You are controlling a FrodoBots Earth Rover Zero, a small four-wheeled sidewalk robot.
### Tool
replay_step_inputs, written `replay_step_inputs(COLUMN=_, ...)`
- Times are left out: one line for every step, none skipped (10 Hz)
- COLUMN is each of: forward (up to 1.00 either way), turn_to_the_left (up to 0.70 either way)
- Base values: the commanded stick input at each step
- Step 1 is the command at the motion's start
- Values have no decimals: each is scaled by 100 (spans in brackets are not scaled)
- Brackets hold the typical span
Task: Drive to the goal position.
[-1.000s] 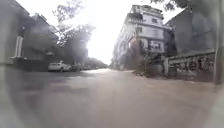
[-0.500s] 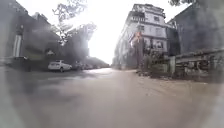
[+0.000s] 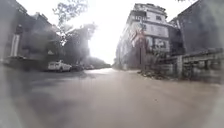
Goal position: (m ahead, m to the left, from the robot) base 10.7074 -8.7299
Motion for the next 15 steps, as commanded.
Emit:
replay_step_inputs(forward=100, turn_to_the_left=-30)
replay_step_inputs(forward=100, turn_to_the_left=-34)
replay_step_inputs(forward=100, turn_to_the_left=-16)
replay_step_inputs(forward=100, turn_to_the_left=6)
replay_step_inputs(forward=100, turn_to_the_left=6)
replay_step_inputs(forward=100, turn_to_the_left=6)
replay_step_inputs(forward=100, turn_to_the_left=6)
replay_step_inputs(forward=100, turn_to_the_left=6)
replay_step_inputs(forward=100, turn_to_the_left=6)
replay_step_inputs(forward=100, turn_to_the_left=6)
replay_step_inputs(forward=100, turn_to_the_left=6)
replay_step_inputs(forward=100, turn_to_the_left=6)
replay_step_inputs(forward=100, turn_to_the_left=6)
replay_step_inputs(forward=100, turn_to_the_left=6)
replay_step_inputs(forward=100, turn_to_the_left=6)
